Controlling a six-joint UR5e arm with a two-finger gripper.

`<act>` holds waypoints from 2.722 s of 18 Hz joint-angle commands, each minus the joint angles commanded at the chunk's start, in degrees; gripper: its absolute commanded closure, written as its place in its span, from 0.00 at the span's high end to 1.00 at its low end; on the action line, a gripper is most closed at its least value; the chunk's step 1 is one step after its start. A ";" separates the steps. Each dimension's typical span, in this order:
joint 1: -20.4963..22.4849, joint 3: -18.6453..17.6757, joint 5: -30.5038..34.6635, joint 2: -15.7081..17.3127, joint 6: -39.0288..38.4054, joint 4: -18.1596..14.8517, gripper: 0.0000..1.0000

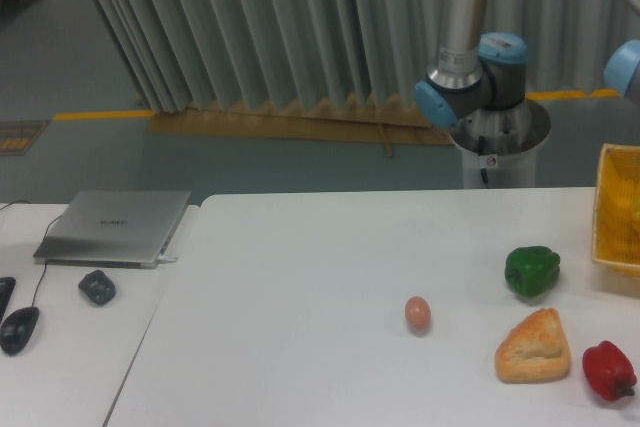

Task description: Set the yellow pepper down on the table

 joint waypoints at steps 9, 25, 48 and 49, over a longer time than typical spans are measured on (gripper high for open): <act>-0.09 0.09 0.10 -0.44 -0.18 0.09 0.85; -0.09 7.12 -4.38 0.53 -0.88 -7.47 0.59; -16.43 14.85 -16.25 1.94 -39.54 -10.37 0.55; -17.39 14.85 -16.25 1.76 -41.38 -9.24 0.55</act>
